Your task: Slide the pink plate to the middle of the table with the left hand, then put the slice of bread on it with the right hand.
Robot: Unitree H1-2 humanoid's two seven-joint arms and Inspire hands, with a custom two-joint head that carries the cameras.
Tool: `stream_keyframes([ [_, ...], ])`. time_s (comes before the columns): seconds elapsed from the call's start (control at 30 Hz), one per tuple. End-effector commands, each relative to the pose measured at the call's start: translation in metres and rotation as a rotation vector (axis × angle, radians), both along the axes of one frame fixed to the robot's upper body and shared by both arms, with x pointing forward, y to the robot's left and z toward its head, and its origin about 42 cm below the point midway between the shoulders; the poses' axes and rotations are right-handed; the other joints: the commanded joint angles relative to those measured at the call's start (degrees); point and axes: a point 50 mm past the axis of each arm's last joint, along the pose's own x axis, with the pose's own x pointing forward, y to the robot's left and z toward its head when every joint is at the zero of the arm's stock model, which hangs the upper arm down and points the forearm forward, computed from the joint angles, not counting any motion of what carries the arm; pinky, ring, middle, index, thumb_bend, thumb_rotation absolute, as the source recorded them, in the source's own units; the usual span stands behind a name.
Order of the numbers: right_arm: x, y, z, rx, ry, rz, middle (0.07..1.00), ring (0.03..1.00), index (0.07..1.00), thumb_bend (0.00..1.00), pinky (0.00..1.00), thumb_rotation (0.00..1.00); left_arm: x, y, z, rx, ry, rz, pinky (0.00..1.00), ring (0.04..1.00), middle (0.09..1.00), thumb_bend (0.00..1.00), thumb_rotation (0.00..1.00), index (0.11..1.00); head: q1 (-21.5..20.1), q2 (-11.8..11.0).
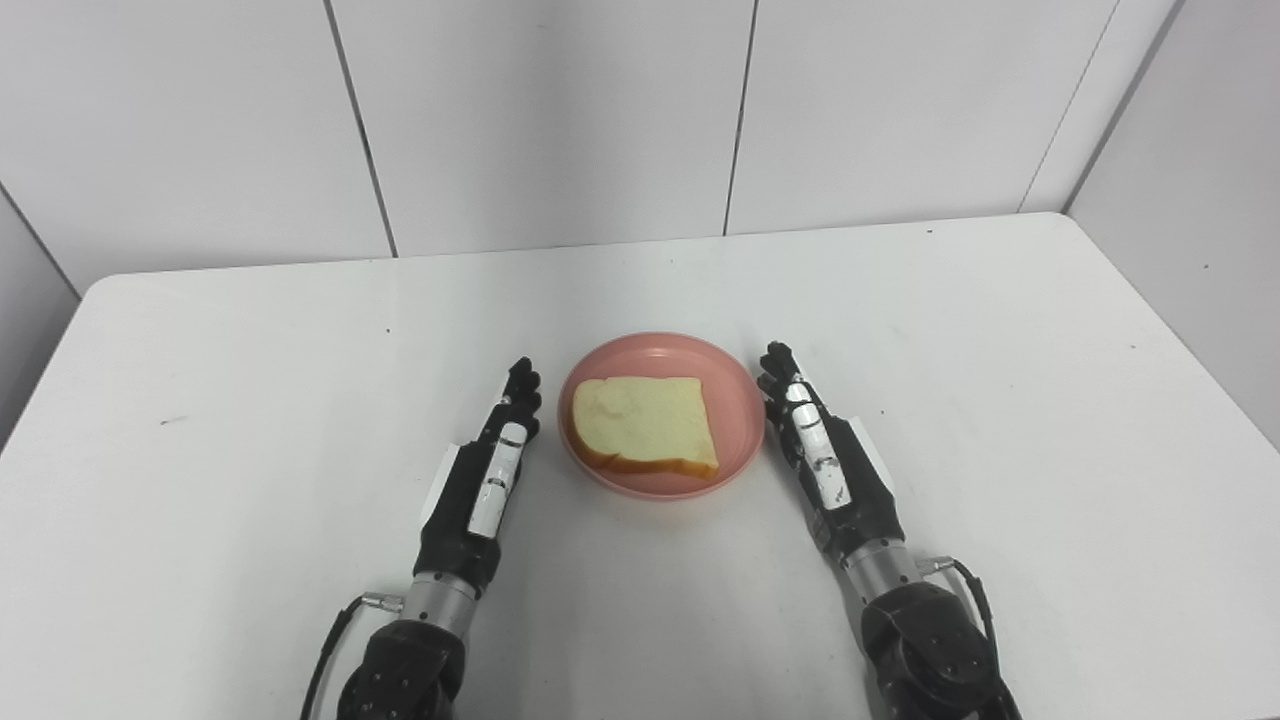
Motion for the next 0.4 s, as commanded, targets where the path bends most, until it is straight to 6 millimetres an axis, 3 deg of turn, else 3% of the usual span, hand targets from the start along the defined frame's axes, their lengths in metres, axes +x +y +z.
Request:
stream_keyframes([
  [0.0,-0.014,-0.009,-0.023,-0.001,0.055,-0.034,0.978,0.971,0.974,0.39,0.98,1.0,-0.014,0.011,-0.024,0.053,0.105,0.014,1.0,1.0,1.0,0.45,1.0,1.0,0.2,-0.04],
  [0.23,-0.017,-0.014,-0.025,0.0,0.059,-0.021,0.974,0.964,0.978,0.4,0.98,1.0,-0.018,0.008,-0.024,0.053,0.091,0.04,0.97,0.991,1.0,0.43,1.0,1.0,2.62,-0.84],
  [0.27,-0.018,-0.014,-0.026,-0.011,0.056,-0.024,0.974,0.964,0.978,0.4,0.98,1.0,-0.018,0.006,-0.026,0.058,0.086,0.037,0.96,0.989,1.0,0.43,1.0,1.0,5.99,-1.79],
  [0.37,-0.019,-0.016,-0.028,-0.028,0.065,-0.026,0.978,0.966,0.982,0.37,0.97,1.0,-0.018,0.001,-0.032,0.061,0.079,0.027,0.97,0.994,1.0,0.44,1.0,1.0,7.9,-2.35],
])
